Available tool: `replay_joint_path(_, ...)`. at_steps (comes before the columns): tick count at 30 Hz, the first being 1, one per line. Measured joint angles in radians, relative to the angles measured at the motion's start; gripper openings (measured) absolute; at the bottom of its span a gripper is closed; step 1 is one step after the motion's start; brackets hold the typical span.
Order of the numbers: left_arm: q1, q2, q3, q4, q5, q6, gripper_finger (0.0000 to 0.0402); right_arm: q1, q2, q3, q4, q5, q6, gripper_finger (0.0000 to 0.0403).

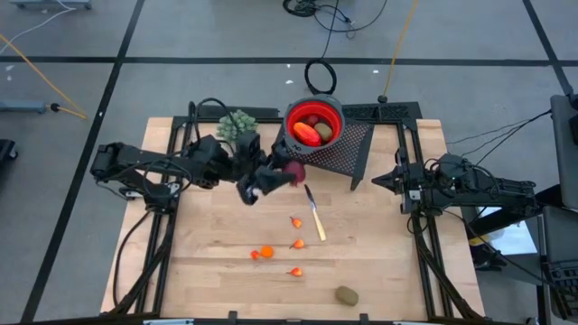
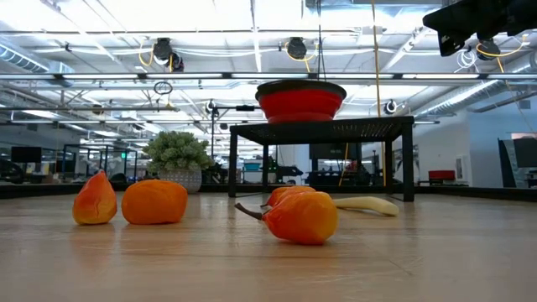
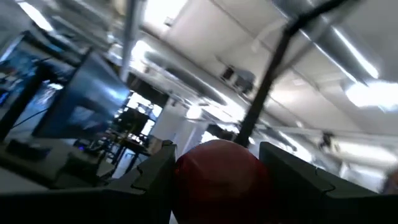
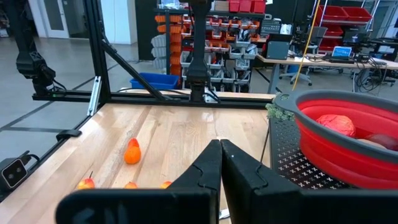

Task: Pick & Place Fruit
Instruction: Put the red pomegranate into the red strainer bowl on the shelf

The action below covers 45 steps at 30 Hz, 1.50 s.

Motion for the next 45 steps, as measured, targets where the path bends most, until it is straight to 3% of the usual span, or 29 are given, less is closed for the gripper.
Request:
replay_joint_path(5, 0.000, 0.000, 0.000, 0.001, -0.168, -0.175, 0.0212, 0.000, 0.000, 0.000, 0.000, 0.000, -0.042, 0.0004)
replay_joint_path(10, 0.001, 0.000, 0.000, 0.001, -0.252, -0.287, 0.0212, 0.000, 0.000, 0.000, 0.000, 0.000, -0.047, 0.0004)
replay_joint_path(17, 0.001, 0.000, 0.000, -0.014, -0.305, -0.281, 0.0212, 0.000, 0.000, 0.000, 0.000, 0.000, -0.047, 0.0004)
replay_joint_path(24, 0.021, 0.000, 0.001, -0.186, -0.449, -0.191, 0.0212, 0.000, 0.000, 0.000, 0.000, 0.000, -0.047, 0.0004)
replay_joint_path(38, 0.195, 0.002, 0.002, -0.402, -0.458, -0.097, 0.0212, 0.000, 0.000, 0.000, 0.000, 0.000, -0.047, 0.0004)
replay_joint_path(45, 0.283, 0.031, 0.087, -0.528, -0.423, 0.019, 0.0212, 0.000, 0.000, 0.000, 0.000, 0.000, -0.047, 0.0004)
